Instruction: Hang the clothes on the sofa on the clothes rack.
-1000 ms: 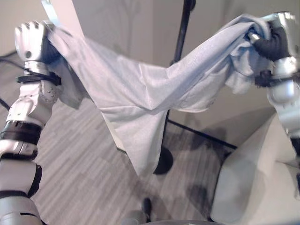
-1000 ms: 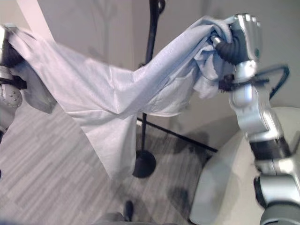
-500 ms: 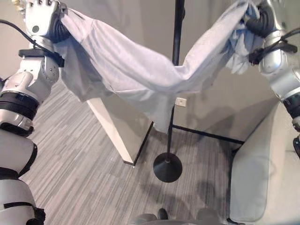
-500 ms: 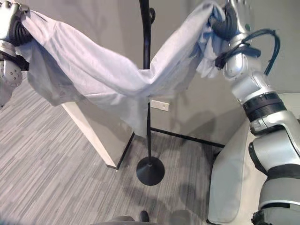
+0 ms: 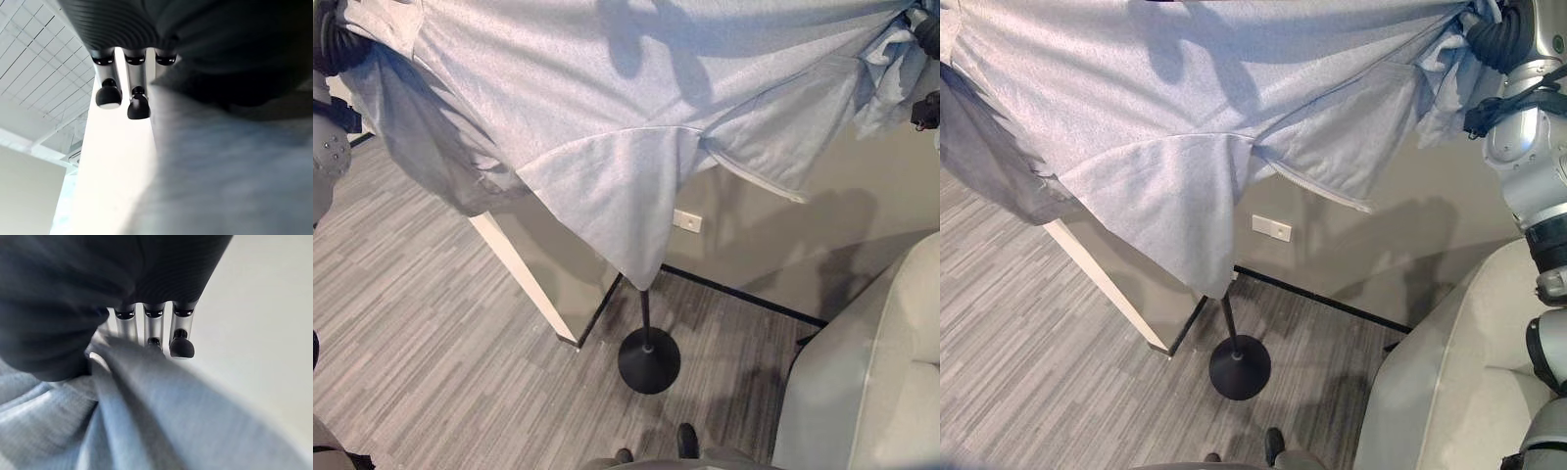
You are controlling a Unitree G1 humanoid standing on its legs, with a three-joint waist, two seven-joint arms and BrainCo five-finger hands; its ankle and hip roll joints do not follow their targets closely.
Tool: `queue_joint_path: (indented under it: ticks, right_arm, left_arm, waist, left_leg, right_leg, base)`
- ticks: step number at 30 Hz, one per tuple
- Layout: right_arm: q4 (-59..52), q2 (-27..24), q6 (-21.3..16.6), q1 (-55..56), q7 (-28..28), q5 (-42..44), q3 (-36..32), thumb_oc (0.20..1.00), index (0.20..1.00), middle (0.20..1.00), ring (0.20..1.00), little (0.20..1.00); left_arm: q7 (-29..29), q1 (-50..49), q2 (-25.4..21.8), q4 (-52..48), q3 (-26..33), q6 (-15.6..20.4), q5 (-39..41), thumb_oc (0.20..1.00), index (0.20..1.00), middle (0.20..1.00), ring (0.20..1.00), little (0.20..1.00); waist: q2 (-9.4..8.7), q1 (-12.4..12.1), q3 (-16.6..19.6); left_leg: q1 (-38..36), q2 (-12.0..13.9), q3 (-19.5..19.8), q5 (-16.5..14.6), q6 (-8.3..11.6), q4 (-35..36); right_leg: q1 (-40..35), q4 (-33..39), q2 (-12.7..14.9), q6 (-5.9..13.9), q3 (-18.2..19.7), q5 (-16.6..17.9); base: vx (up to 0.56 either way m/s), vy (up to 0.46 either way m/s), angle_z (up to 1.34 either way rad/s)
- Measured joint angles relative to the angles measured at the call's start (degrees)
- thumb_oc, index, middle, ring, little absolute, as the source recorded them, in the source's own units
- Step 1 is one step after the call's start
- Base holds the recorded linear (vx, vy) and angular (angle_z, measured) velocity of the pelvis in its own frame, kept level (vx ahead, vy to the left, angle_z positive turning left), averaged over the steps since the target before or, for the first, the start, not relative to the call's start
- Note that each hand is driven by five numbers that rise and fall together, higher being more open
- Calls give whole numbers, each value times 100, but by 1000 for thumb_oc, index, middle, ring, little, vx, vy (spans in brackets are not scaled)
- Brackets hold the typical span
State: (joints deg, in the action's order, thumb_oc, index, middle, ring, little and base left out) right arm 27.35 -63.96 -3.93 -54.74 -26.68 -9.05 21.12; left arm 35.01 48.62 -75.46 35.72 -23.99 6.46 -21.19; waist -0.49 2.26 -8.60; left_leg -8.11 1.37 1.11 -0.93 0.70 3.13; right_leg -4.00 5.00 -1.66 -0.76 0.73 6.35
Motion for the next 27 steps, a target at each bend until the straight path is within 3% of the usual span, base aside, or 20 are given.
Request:
queue_joint_path:
  ticks: [4, 7, 9, 12, 13, 16, 17, 19, 20, 23, 26, 27]
  right_arm:
    - [154, 23, -48, -120, -4, 11, 285, 200, 200, 200, 200, 200]
    - [538, 192, -77, -242, 94, 71, 735, 200, 200, 200, 200, 200]
    - [815, 476, -37, -239, 186, 133, 769, 200, 200, 200, 200, 200]
    - [794, 606, -34, -148, 338, 125, 732, 200, 200, 200, 200, 200]
    - [662, 830, -15, 144, 301, 133, 311, 200, 200, 200, 200, 200]
    - [595, 985, 38, 348, 456, 115, 378, 200, 200, 200, 200, 200]
    - [340, 1413, 55, 1120, 458, 105, -410, 200, 200, 200, 200, 200]
    - [373, 1634, 95, 1595, 583, 85, -413, 200, 200, 200, 200, 200]
    - [428, 2066, 93, 2073, 633, -4, -736, 200, 200, 200, 200, 200]
    - [623, 2615, 112, 2594, 741, -107, -729, 200, 200, 200, 200, 200]
    - [709, 3214, 176, 2856, 771, -117, -620, 200, 200, 200, 200, 200]
    - [713, 3242, 184, 2897, 794, -124, -581, 200, 200, 200, 200, 200]
  left_arm:
    - [-24, -91, 36, 155, -109, -1, -25, 200, 200, 200, 200, 200]
    - [-202, 79, 347, 588, -604, -7, -33, 200, 200, 200, 200, 200]
    - [-361, 27, 905, 757, -645, -24, -29, 200, 200, 200, 200, 200]
    - [-568, -304, 1181, 822, -689, -12, -45, 200, 200, 200, 200, 200]
    - [-516, -559, 1675, 852, -99, -99, -5, 200, 200, 200, 200, 200]
    - [-677, -924, 2105, 967, -129, -121, -25, 200, 200, 200, 200, 200]
    - [-656, -1584, 3038, 791, 1054, -146, 5, 200, 200, 200, 200, 200]
    - [-760, -2007, 3575, 803, 1079, -166, 5, 200, 200, 200, 200, 200]
    - [-805, -2331, 4267, 742, 1688, -162, 77, 200, 200, 200, 200, 200]
    - [-823, -2444, 5242, 713, 2023, -199, 618, 200, 200, 200, 200, 200]
    - [-932, -2619, 6495, 123, 2871, -277, 1403, 200, 200, 200, 200, 200]
    - [-974, -2622, 6586, 85, 2843, -278, 1517, 200, 200, 200, 200, 200]
  waist:
    - [7, 48, 27]
    - [24, 46, 148]
    - [14, 11, 155]
    - [-8, 21, 156]
    - [37, 0, 311]
    - [51, 50, 293]
    - [38, 39, 295]
    - [1, 55, 264]
    - [-39, 53, 248]
    - [-71, 59, 215]
    - [-50, 151, 202]
    - [-40, 161, 200]
  left_leg:
    - [27, -18, 0, 3, 0, 6]
    - [18, -37, 17, 7, 5, 62]
    - [27, -45, 42, 15, 10, 68]
    - [161, -41, 50, 54, 28, 61]
    - [281, -41, 44, 40, 23, -20]
    - [252, -40, 50, 62, 26, 53]
    - [173, -38, 72, 58, 28, 83]
    - [225, -40, 75, 60, 28, 86]
    - [209, -39, 85, 59, 28, 96]
    - [246, -52, 105, 56, 21, 102]
    - [219, -61, 129, 53, -6, 149]
    - [219, -59, 129, 54, -12, 162]
  right_leg:
    - [26, 0, 5, -14, 12, 5]
    - [35, 4, 27, -28, 9, -12]
    - [46, 4, 34, -28, -2, -12]
    - [178, -7, 25, -28, -10, 0]
    - [294, -86, 34, -11, -17, -23]
    - [271, -26, 26, -21, -20, 4]
    - [176, 9, 37, -13, -44, -26]
    - [234, 7, 34, -11, -53, -25]
    - [214, 6, 42, -12, -61, -29]
    - [247, 5, 59, 4, -87, -43]
    - [229, 7, 80, 14, -119, -49]
    - [236, 7, 79, 18, -119, -53]
  base:
    - [-14, -53, 0]
    - [-20, -47, 2]
    - [-9, -18, 4]
    - [0, 0, 0]
    - [1, -36, 6]
    - [0, 0, 0]
    - [7, -22, 6]
    - [24, -23, 5]
    - [42, -8, 1]
    - [29, -4, 6]
    - [21, -2, 4]
    - [44, 4, 2]
